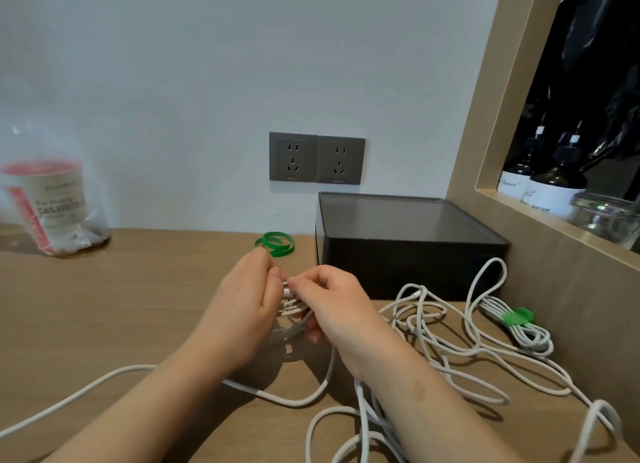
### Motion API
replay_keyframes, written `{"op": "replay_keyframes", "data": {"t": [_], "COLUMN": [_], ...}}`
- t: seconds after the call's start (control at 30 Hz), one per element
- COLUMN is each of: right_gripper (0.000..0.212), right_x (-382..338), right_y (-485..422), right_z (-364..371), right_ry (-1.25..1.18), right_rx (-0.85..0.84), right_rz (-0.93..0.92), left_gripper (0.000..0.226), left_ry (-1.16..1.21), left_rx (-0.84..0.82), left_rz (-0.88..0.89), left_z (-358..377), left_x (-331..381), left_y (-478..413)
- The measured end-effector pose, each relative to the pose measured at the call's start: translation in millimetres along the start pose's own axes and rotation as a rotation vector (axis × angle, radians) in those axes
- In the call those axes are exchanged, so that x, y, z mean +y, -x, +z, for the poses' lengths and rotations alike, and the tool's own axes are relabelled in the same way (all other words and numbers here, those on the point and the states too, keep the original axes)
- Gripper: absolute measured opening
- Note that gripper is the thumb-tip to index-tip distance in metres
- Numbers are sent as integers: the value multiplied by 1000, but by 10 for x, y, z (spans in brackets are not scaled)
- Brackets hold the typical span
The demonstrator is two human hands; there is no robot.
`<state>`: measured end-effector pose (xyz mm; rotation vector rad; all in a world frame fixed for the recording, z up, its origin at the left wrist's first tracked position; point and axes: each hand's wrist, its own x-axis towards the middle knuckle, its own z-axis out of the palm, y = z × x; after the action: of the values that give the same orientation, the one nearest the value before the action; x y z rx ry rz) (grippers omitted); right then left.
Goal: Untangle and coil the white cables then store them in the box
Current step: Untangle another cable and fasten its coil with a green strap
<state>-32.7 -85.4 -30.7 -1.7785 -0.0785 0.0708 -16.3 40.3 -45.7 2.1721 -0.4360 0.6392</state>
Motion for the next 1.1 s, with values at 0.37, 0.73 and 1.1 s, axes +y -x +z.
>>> {"op": "replay_keyframes", "data": {"t": [0.37, 0.73, 1.1], "right_gripper": [14, 11, 15], "right_x": [84, 121, 100], "right_y": [-80, -144, -115], "right_z": [-76, -127, -125], "right_ry": [-70, -197, -148], "right_rx": [87, 153, 117], "right_rz": [-14, 66, 86], "left_gripper": [43, 45, 41], "left_ry": [140, 54, 221], "left_rx": [-412, -441, -387], "left_rz": [-28, 2, -133], "left_z": [-103, -67, -66], "left_x": [8, -39, -9], "left_y": [-13, 7, -7]}}
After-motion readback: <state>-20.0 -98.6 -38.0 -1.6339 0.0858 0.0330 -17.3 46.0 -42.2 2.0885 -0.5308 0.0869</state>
